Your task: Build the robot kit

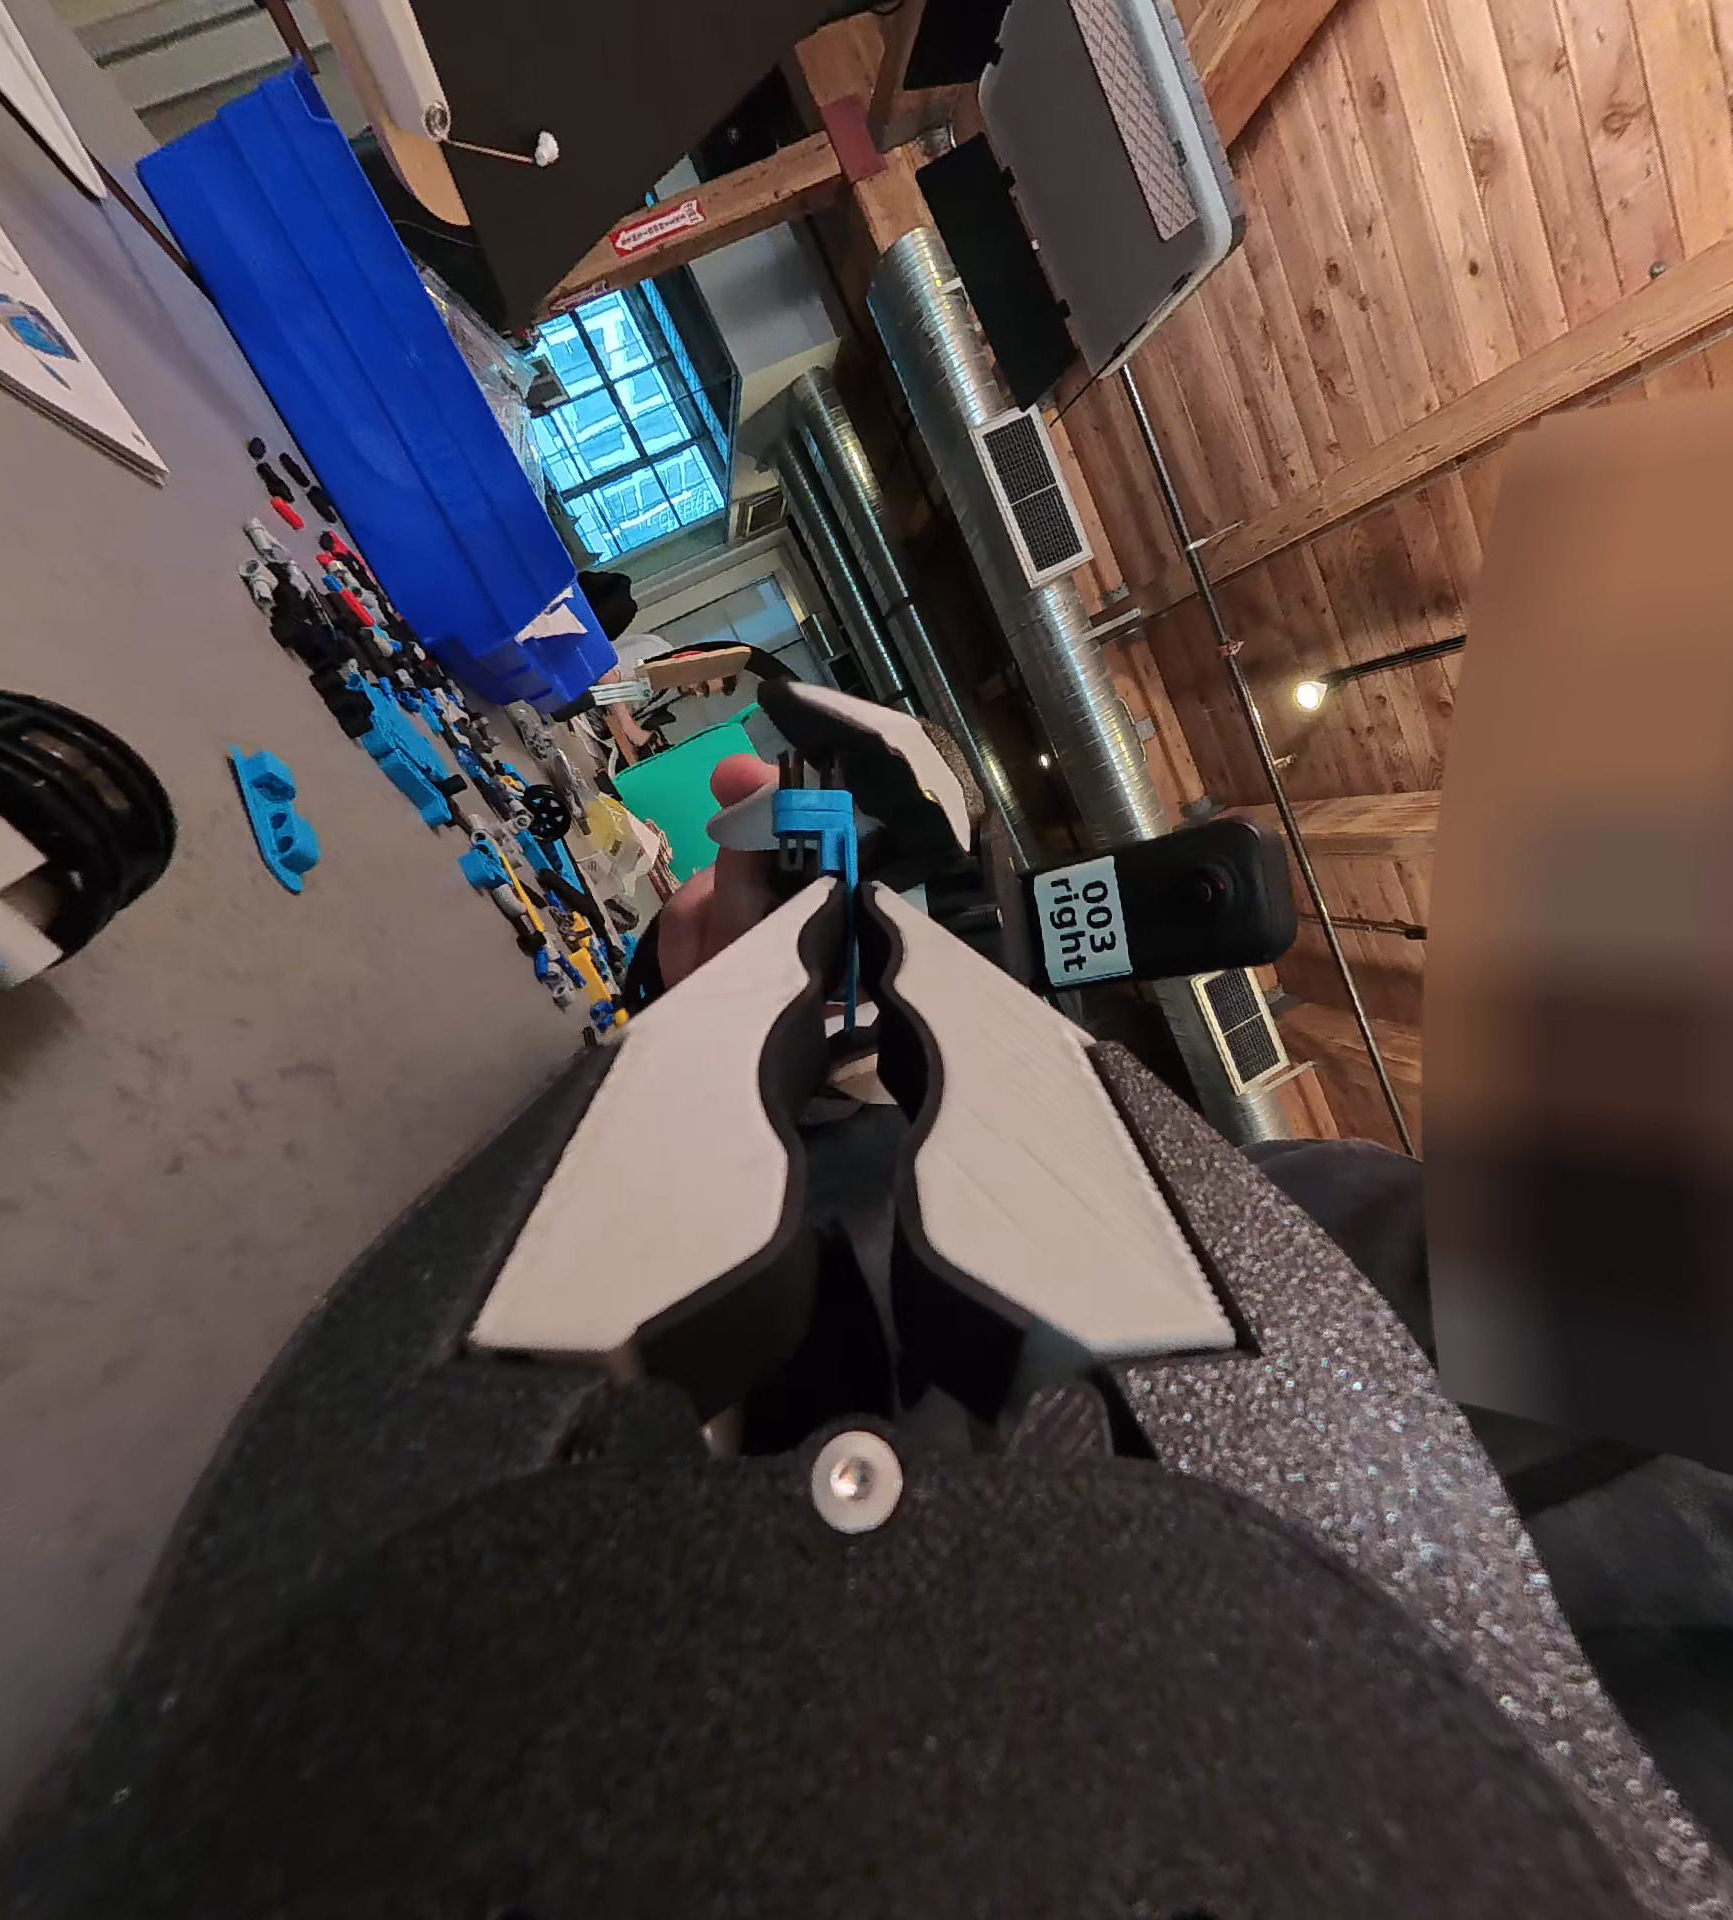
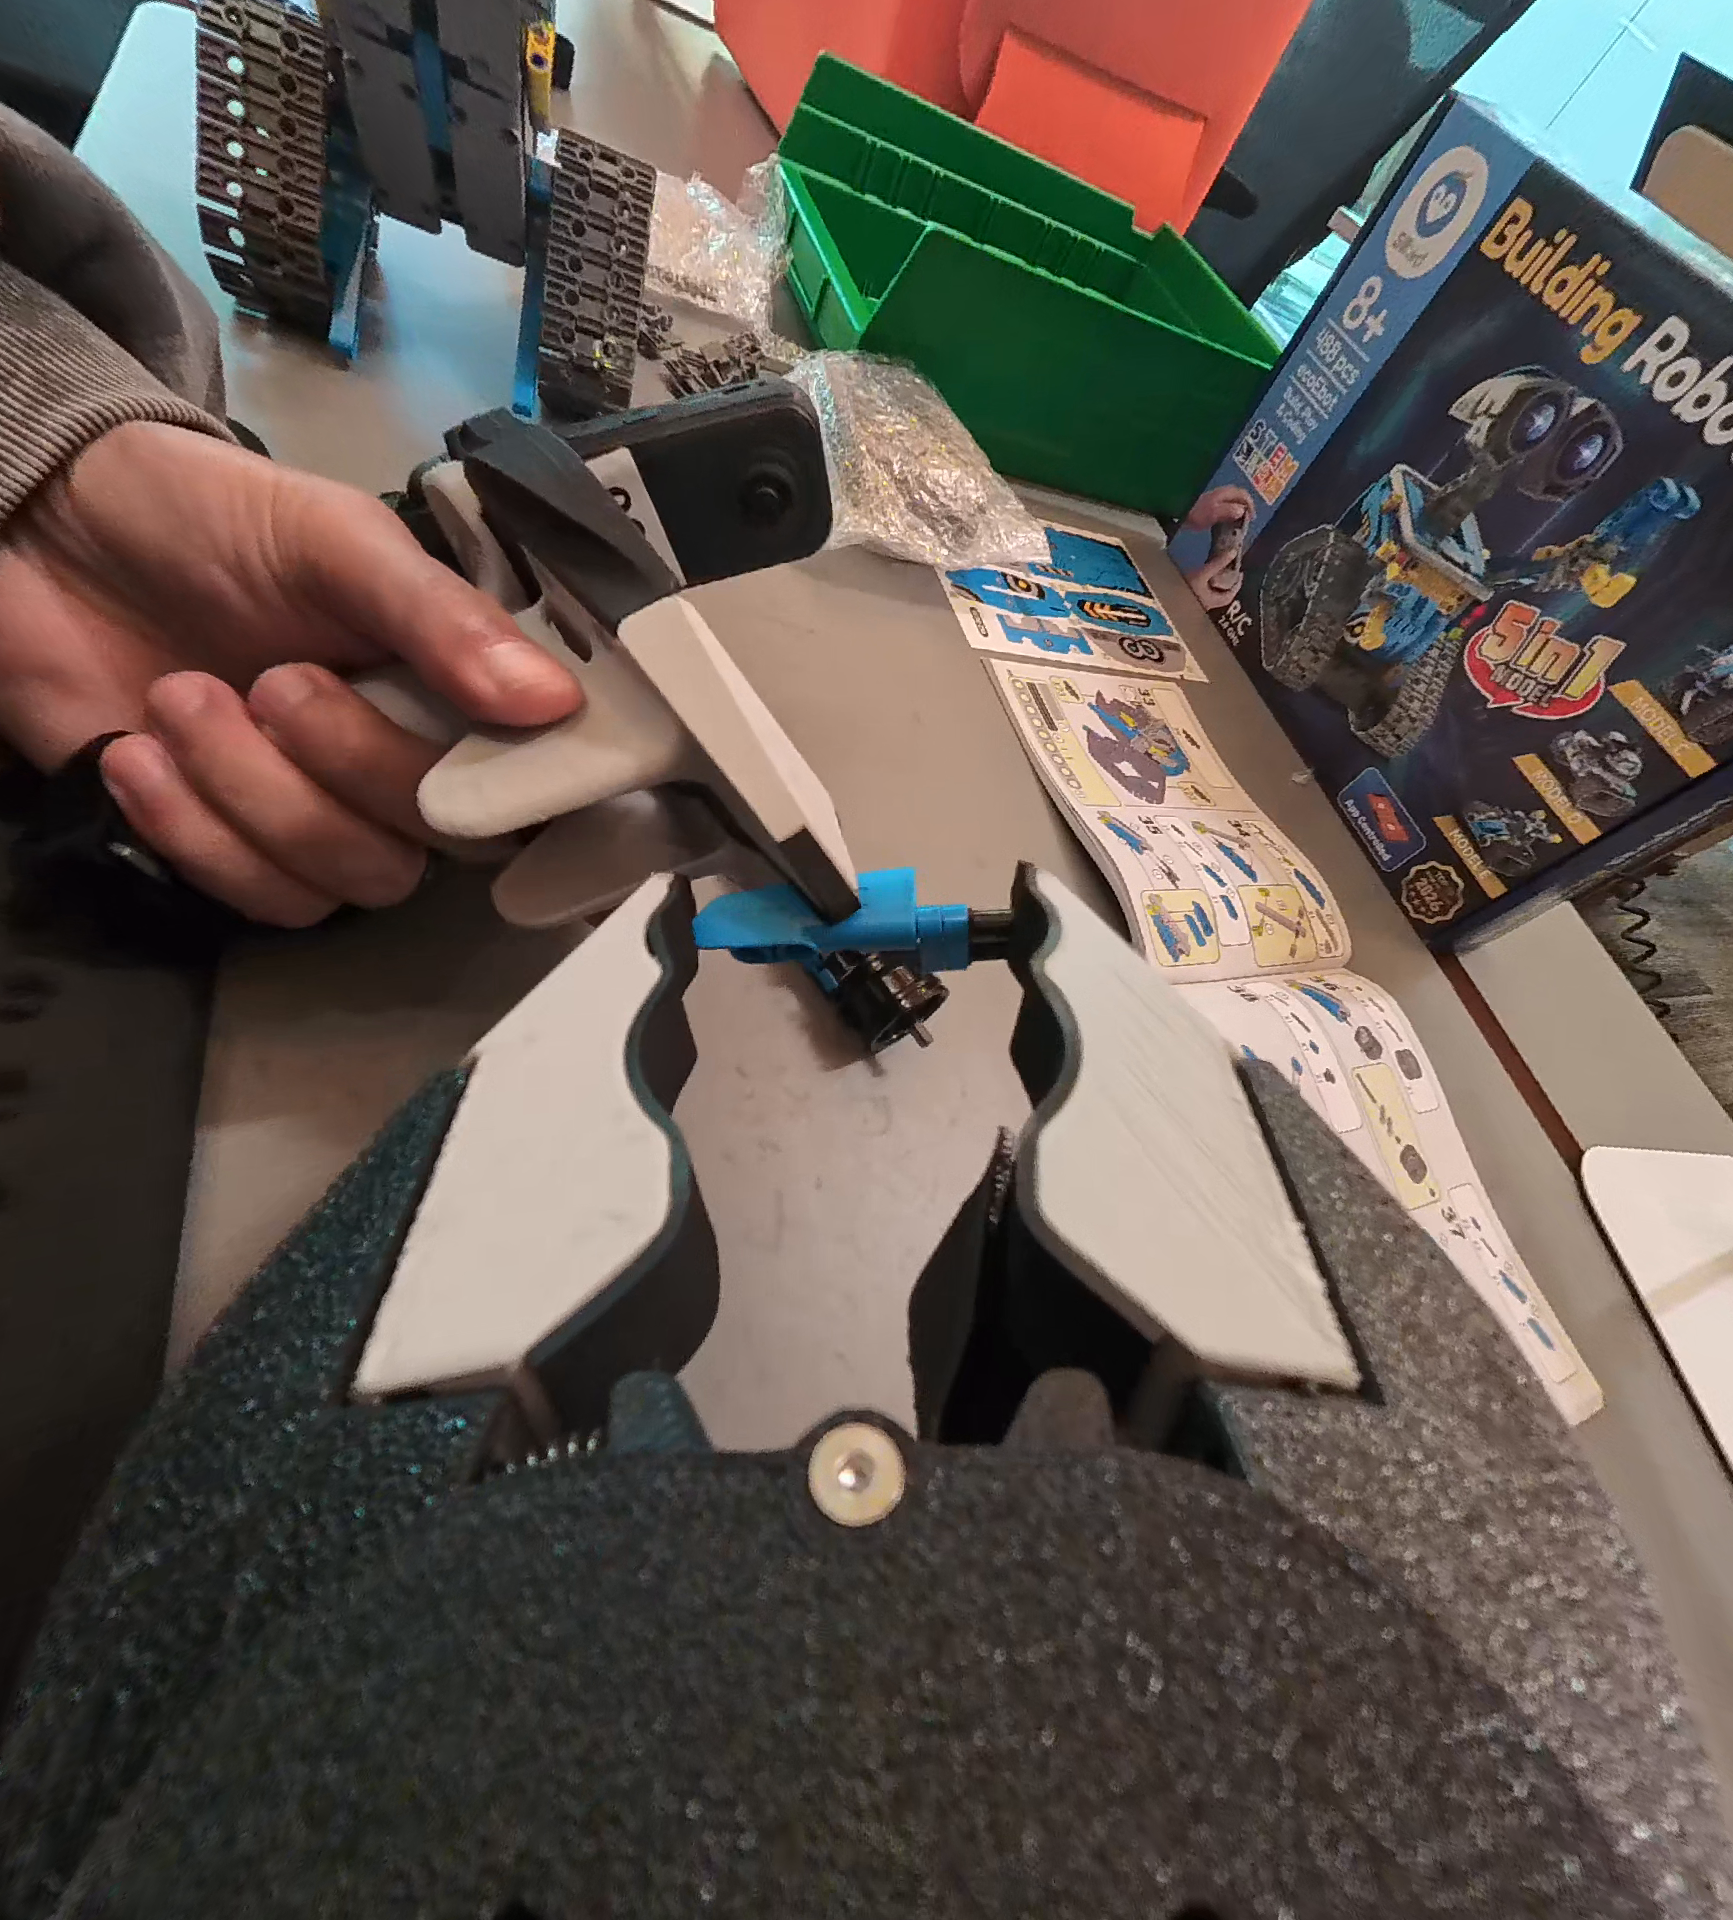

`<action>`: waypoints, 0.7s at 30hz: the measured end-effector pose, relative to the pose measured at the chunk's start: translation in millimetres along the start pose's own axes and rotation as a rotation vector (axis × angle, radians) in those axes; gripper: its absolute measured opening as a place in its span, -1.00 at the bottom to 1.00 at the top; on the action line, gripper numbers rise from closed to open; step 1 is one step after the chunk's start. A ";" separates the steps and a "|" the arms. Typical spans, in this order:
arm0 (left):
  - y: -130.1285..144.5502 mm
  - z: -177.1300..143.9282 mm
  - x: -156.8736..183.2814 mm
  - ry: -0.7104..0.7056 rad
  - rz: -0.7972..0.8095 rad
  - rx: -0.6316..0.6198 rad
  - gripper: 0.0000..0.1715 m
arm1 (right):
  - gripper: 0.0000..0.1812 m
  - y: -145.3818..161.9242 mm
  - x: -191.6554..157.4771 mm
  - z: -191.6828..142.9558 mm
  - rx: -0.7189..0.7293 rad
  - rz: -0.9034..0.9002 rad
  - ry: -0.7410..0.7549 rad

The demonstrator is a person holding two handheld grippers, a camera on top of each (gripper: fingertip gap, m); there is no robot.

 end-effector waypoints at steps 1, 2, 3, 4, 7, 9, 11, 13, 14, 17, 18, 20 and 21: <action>-0.3 -0.4 -0.2 0.001 -0.004 0.002 -1.00 | -0.34 -0.4 -0.3 0.5 -0.004 -0.007 0.010; -0.4 -0.6 -0.5 0.003 -0.009 0.003 -1.00 | -0.34 -0.8 -0.3 0.8 -0.008 -0.004 0.006; -0.3 -0.5 -0.9 -0.005 -0.008 0.005 -1.00 | -0.34 -0.5 -0.1 1.2 -0.011 -0.003 0.005; -0.1 -0.5 -1.1 -0.010 -0.006 0.006 -1.00 | -0.34 0.4 -0.2 1.5 -0.017 -0.009 0.006; 0.1 -1.0 -2.6 -0.039 -0.005 0.044 -1.00 | -0.34 1.2 -0.6 3.4 -0.036 -0.025 0.032; -0.3 -1.9 -4.4 -0.045 -0.026 0.078 -1.00 | -0.34 1.2 -0.2 6.1 -0.051 -0.031 0.051; -0.7 -2.6 -6.1 -0.066 -0.033 0.102 -1.00 | -0.34 2.0 -0.3 9.3 -0.073 -0.050 0.078; -0.8 -3.0 -7.0 -0.079 -0.037 0.111 -1.00 | -0.34 2.7 -0.2 11.0 -0.087 -0.052 0.082; -1.1 -3.2 -7.7 -0.082 -0.042 0.110 -1.00 | -0.34 3.2 -0.1 11.8 -0.092 -0.050 0.080; -2.3 -1.6 -8.7 -0.122 -0.021 0.072 -1.00 | -0.34 5.8 0.7 12.5 -0.109 -0.064 0.073; -3.0 -0.6 -8.5 -0.124 -0.011 0.049 -1.00 | -0.33 6.9 1.2 11.6 -0.113 -0.062 0.063; -2.6 2.7 -4.2 -0.131 0.059 -0.002 -0.98 | -0.33 6.8 1.7 6.9 -0.082 -0.066 0.059; -1.7 3.8 -1.2 -0.139 0.104 -0.025 -0.98 | -0.33 6.1 0.1 3.8 -0.059 -0.094 0.064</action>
Point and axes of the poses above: each gripper's, where its closed fingertips meet, z out along the fingers, y out of its underside, x = y × z across the jaws, the point moved 8 cm from there along -z, back along the fingers, and after that the axes turned 3 degrees about -x, right-handed, at the moved point
